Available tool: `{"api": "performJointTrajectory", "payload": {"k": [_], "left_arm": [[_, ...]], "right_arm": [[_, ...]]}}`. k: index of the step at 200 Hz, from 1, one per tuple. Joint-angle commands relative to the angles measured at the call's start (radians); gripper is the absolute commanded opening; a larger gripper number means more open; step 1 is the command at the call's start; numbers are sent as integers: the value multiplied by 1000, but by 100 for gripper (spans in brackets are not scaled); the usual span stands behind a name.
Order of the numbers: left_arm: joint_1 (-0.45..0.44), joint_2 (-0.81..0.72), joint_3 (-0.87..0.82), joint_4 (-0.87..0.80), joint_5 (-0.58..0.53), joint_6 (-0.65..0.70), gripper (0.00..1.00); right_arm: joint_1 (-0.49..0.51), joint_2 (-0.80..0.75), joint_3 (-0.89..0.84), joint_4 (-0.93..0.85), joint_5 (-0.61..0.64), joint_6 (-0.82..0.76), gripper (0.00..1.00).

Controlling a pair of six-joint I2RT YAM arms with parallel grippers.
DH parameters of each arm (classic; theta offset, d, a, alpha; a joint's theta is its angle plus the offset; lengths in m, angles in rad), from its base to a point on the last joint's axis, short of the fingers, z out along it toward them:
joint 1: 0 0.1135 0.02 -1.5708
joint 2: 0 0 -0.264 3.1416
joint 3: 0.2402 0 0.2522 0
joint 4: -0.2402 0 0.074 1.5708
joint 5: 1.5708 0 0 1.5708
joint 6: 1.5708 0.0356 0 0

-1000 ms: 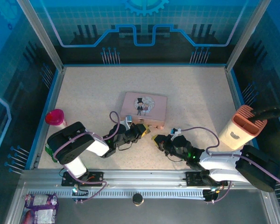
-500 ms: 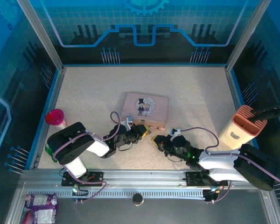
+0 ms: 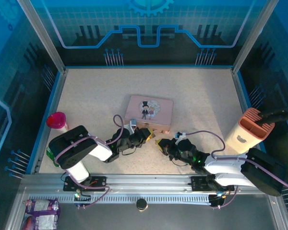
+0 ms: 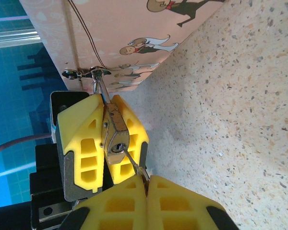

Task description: Unlock the padlock with the key

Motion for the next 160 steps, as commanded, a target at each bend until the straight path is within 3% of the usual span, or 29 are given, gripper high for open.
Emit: {"api": "performJointTrajectory", "payload": {"k": [1,160], "left_arm": [[-27,-20,-1,201,59,43,0],[-34,-2,-2,211,41,52,0]], "right_arm": [[-12,-30,8,-13,24,6,0],[30,14,5,36,44,26,0]]}}
